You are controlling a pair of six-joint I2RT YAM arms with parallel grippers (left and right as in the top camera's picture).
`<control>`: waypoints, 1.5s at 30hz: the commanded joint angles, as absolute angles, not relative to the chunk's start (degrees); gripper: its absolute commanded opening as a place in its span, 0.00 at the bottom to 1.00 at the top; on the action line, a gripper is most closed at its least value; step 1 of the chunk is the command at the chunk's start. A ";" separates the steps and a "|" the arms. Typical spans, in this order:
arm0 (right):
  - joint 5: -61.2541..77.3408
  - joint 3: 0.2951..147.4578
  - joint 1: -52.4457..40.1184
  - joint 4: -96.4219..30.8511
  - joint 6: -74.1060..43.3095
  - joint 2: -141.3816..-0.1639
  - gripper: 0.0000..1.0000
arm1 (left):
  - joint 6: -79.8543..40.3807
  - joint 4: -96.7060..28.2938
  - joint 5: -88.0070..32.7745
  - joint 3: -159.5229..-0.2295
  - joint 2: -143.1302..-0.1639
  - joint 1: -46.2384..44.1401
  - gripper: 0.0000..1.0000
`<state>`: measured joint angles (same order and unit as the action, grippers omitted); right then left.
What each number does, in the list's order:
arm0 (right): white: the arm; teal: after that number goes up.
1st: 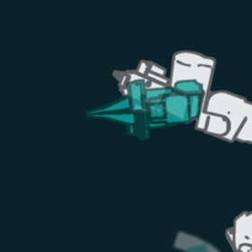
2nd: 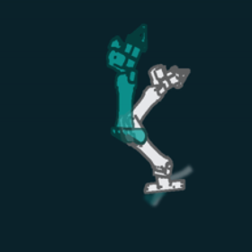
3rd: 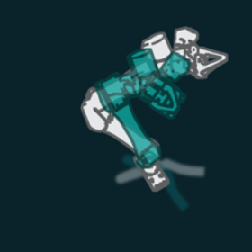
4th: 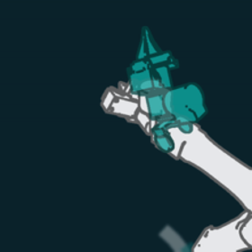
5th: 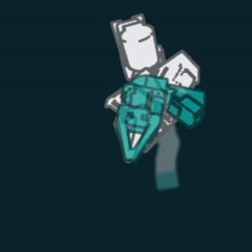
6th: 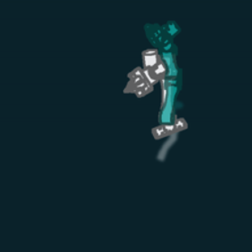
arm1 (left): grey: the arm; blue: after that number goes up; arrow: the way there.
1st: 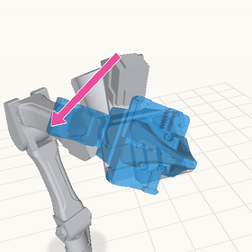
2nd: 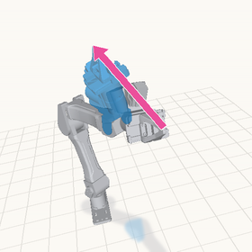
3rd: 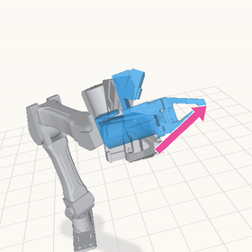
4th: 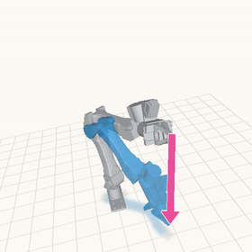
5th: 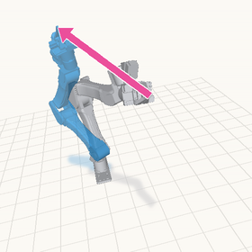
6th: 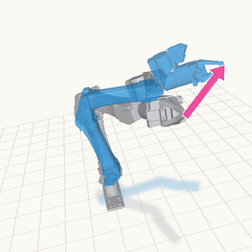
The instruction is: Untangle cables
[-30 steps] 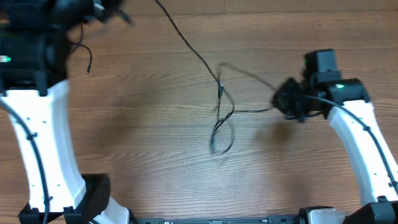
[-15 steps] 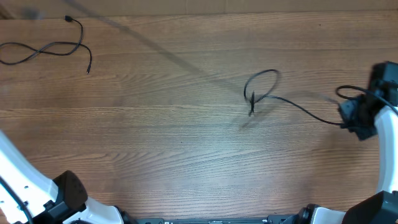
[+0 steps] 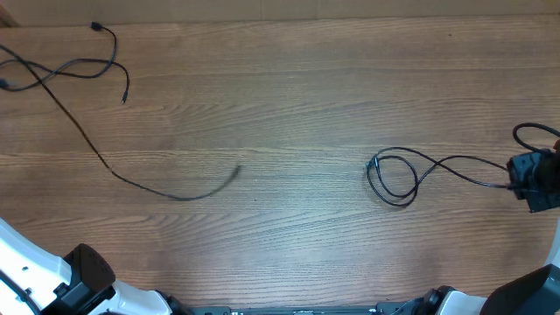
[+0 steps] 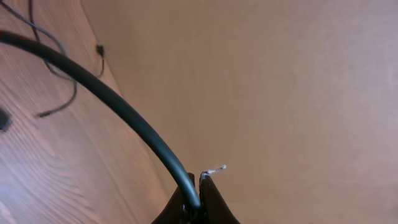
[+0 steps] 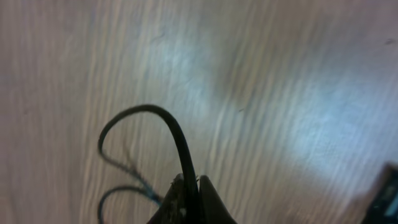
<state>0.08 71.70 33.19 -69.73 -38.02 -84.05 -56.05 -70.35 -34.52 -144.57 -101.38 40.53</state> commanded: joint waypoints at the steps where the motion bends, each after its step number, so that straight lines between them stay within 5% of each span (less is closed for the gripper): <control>1: 13.23 72.60 31.51 -68.47 -29.65 -82.65 0.04 | -48.71 -70.37 -34.74 -145.27 -100.31 37.50 0.04; 3: 18.55 72.60 30.09 -68.18 -26.63 -82.67 0.05 | -48.14 -70.22 -37.41 -145.27 -100.31 34.61 0.04; 5: 22.63 72.60 28.03 -68.01 -23.81 -82.67 0.17 | -48.10 -69.91 -38.74 -145.27 -100.31 31.35 0.04; 7: 24.60 72.60 25.93 -68.01 -20.84 -82.67 0.49 | -46.87 -69.56 -39.22 -145.27 -100.31 27.77 0.04; 8: 24.71 72.60 23.46 -68.03 -18.90 -82.67 0.80 | -45.50 -69.60 -39.11 -145.27 -100.31 25.12 0.04; 10: 24.69 72.60 20.60 -68.05 -17.19 -82.67 1.00 | -43.27 -70.00 -38.30 -145.27 -100.31 21.76 0.04; 29: 28.64 73.21 2.24 -69.73 -18.83 -81.03 1.00 | -22.22 -92.18 -22.22 -145.27 -100.31 0.91 0.04; 45: 33.95 73.95 2.20 -74.72 -14.50 -72.97 1.00 | -17.34 -86.76 -42.81 -145.29 -97.80 -5.28 0.04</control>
